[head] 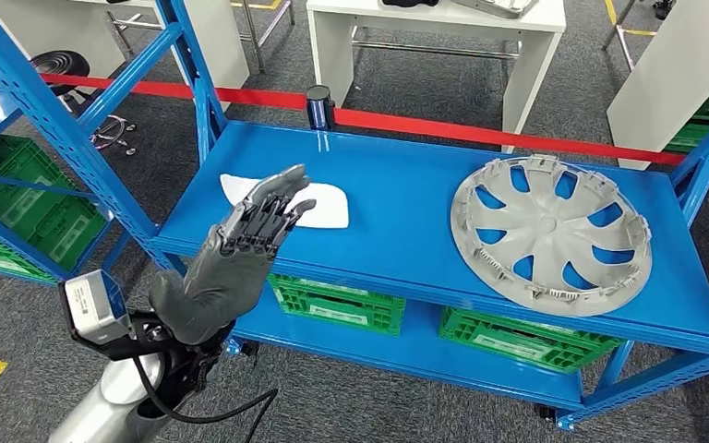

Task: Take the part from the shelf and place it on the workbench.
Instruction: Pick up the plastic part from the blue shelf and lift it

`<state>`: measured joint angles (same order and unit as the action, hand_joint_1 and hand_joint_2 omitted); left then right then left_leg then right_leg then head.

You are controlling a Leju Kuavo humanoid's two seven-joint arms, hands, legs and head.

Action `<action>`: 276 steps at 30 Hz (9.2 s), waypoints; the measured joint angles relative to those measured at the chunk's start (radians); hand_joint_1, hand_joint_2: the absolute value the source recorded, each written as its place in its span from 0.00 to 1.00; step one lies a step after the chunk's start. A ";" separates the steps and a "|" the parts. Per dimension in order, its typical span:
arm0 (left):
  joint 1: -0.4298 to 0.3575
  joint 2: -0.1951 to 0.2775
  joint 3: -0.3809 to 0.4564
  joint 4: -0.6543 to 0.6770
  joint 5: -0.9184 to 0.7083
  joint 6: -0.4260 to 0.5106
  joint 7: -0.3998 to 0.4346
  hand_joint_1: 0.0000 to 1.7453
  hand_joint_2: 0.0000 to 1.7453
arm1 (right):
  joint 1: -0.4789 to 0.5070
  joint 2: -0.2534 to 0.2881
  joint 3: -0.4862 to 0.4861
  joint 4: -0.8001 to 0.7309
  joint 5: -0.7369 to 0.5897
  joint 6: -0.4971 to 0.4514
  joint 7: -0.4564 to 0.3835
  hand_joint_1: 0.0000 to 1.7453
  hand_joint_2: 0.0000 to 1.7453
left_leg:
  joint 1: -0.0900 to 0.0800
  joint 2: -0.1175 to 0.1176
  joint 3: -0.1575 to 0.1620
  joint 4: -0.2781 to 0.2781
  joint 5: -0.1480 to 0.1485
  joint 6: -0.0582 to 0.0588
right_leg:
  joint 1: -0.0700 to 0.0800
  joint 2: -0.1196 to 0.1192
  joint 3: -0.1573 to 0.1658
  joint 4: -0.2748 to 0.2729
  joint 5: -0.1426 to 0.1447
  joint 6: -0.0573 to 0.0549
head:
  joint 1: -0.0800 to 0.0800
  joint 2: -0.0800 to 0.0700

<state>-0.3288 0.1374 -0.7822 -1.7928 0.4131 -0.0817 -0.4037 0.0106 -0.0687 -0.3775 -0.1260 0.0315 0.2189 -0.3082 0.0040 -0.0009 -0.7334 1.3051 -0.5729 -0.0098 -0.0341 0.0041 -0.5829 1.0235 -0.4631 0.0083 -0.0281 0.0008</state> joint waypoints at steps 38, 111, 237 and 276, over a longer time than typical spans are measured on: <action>0.000 -0.020 0.009 -0.029 -0.027 -0.081 0.005 0.00 0.00 | -0.009 0.030 -0.051 0.013 -0.023 -0.036 -0.023 0.00 0.00 | -0.015 0.002 0.137 -0.292 0.125 0.029 | 0.016 0.006 0.009 -0.012 -0.002 0.001 | -0.001 0.000; -0.012 -0.047 0.001 -0.004 -0.036 -0.105 -0.012 0.00 1.00 | -0.008 0.038 -0.076 0.015 -0.030 -0.039 -0.006 0.00 0.00 | -0.017 -0.016 0.131 -0.331 0.174 0.048 | 0.003 -0.001 -0.022 0.058 -0.052 0.059 | 0.010 0.000; -0.080 0.117 -0.118 0.154 -0.561 0.109 -0.041 0.00 1.00 | 0.003 0.018 -0.005 -0.008 -0.052 -0.014 -0.014 0.00 0.00 | -0.015 -0.001 0.160 -0.317 0.136 0.043 | 0.008 -0.001 -0.038 0.060 -0.017 0.033 | 0.010 0.000; 0.000 0.398 0.024 0.190 -0.860 0.039 0.071 0.00 1.00 | -0.028 -0.014 -0.031 0.087 0.039 0.027 -0.056 0.00 0.00 | -0.005 0.000 0.091 -0.163 0.043 -0.002 | 0.011 0.000 0.004 -0.016 0.011 -0.016 | 0.003 0.000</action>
<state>-0.3287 0.5359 -0.7587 -1.6029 -0.4468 -0.0424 -0.3324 -0.0179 -0.0822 -0.4086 -0.0393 0.0705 0.2460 -0.3646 -0.0011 -0.0007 -0.6421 1.1425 -0.5295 -0.0114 -0.0232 0.0040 -0.5790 1.0077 -0.4523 -0.0079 -0.0249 0.0008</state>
